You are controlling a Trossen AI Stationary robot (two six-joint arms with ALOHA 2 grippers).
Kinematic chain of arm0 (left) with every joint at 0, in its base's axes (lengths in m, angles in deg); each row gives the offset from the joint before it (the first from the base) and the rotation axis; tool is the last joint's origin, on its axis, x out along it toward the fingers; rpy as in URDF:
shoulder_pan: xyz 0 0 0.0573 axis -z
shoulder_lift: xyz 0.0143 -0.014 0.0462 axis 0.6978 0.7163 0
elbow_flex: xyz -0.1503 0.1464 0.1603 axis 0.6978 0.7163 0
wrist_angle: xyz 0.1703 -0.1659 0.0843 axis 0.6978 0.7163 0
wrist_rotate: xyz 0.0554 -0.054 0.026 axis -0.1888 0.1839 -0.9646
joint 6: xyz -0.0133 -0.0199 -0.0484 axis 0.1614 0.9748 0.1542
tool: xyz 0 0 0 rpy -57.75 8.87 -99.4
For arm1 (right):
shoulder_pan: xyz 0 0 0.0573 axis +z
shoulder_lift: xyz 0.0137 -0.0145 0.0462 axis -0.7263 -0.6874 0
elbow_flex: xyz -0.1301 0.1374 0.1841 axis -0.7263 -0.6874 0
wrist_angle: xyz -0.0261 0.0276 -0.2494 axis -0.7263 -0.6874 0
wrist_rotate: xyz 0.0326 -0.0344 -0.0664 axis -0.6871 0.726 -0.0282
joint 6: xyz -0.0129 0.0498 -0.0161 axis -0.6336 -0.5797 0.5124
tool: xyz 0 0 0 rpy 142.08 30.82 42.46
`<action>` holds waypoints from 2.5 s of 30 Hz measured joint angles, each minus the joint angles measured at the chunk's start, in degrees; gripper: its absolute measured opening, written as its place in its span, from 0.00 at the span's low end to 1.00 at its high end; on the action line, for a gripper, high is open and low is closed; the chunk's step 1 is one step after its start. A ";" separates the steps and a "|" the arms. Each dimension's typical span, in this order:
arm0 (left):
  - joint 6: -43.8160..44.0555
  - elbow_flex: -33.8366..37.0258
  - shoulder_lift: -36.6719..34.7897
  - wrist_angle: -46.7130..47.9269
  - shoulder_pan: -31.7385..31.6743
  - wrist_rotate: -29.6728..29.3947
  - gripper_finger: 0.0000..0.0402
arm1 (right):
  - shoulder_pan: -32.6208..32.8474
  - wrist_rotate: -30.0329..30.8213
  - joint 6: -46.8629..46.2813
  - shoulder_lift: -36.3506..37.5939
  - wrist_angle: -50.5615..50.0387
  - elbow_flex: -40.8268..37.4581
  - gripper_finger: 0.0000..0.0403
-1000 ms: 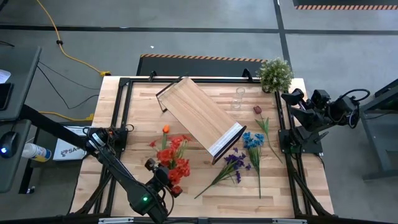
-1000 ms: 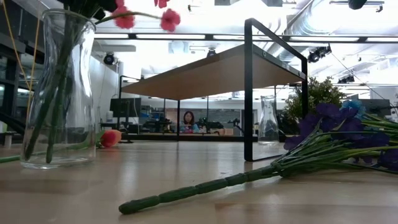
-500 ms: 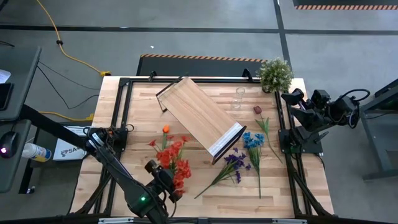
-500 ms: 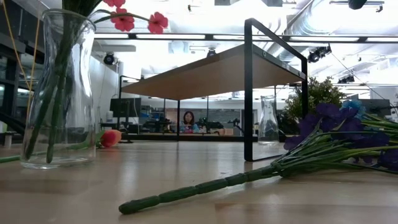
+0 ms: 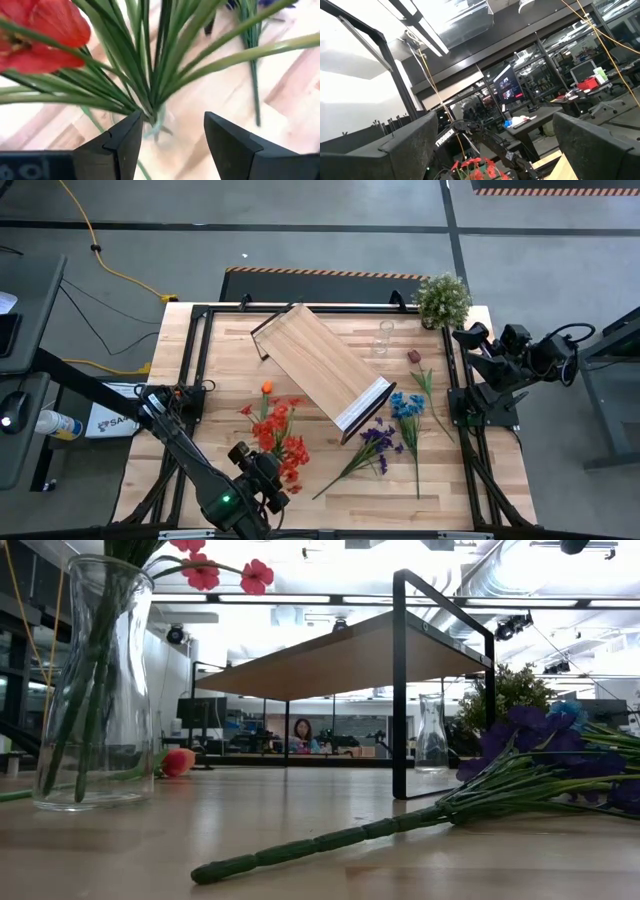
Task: Pick and place flowers into a vace then onto a shelf
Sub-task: Put the orange tulip into the bottom transparent vase
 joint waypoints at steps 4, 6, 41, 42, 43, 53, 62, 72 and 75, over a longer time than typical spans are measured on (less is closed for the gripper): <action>-0.02 -2.40 0.00 1.39 0.88 1.19 0.61 | 0.01 -0.16 0.00 0.00 0.00 0.00 0.95; 0.00 -3.50 0.00 1.91 1.28 1.40 0.61 | 0.00 -0.18 0.00 0.01 0.00 0.00 0.95; 4.77 -29.14 -1.73 5.17 15.83 -12.10 0.61 | 0.01 -0.09 0.44 0.01 0.00 0.00 0.95; 4.74 -29.14 -1.73 5.17 15.81 -12.07 0.61 | 0.01 -0.09 0.44 0.01 0.00 0.00 0.95; 4.77 -29.14 -1.73 5.17 15.72 -11.71 0.61 | 0.00 -0.09 0.44 0.01 0.00 0.00 0.95; 21.03 -13.58 -1.49 5.18 11.77 8.43 0.61 | 0.01 -1.40 0.46 0.01 0.00 0.00 0.95; 40.98 5.02 -1.44 4.54 14.74 9.92 0.61 | 0.01 -1.38 0.39 0.01 0.04 0.00 0.95; 47.86 16.09 -1.44 3.69 15.32 11.28 0.61 | 0.01 -0.60 0.41 0.01 0.18 0.00 0.95; 48.70 18.77 -1.44 2.74 14.59 12.06 0.61 | 0.00 0.26 0.42 0.01 0.19 0.00 0.95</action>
